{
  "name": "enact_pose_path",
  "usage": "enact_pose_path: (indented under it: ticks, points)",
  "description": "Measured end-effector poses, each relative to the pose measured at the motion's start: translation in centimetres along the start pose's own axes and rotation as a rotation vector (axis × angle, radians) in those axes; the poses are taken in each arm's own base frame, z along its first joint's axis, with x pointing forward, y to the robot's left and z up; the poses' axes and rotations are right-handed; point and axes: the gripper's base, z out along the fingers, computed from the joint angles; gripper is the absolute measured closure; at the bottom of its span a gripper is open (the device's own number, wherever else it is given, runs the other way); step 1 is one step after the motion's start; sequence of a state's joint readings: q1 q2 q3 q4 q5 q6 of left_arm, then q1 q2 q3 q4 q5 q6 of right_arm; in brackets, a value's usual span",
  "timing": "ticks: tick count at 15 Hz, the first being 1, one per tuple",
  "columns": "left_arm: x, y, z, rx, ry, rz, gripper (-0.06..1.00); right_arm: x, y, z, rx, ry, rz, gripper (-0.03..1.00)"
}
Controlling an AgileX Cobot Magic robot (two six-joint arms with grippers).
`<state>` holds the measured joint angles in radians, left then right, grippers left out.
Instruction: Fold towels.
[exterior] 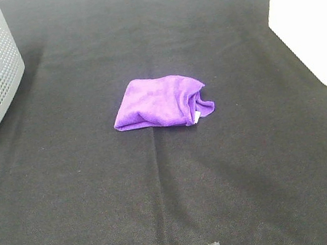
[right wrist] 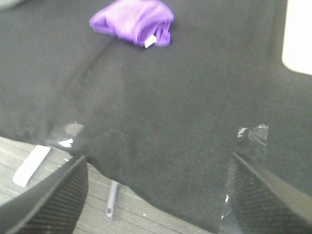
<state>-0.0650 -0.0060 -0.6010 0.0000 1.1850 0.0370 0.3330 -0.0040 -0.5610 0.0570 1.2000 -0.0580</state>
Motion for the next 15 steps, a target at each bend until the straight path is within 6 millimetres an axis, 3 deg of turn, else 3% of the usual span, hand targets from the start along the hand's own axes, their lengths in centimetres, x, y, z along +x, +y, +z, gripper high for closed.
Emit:
enact_pose_path:
  ticks: [3,11,15]
  points:
    - [0.6,-0.5,1.9,0.056,-0.005,-0.006,0.31,0.8,-0.1,2.2,-0.004,0.006,-0.011,0.22]
    - [0.5,-0.7,2.0,-0.010,-0.022,-0.051,0.31,1.0,-0.1,2.5,0.007,0.013,-0.013,0.22]
    - [0.4,-0.7,2.0,-0.057,-0.022,-0.083,0.31,1.0,-0.1,2.6,0.169,0.015,0.088,0.22]
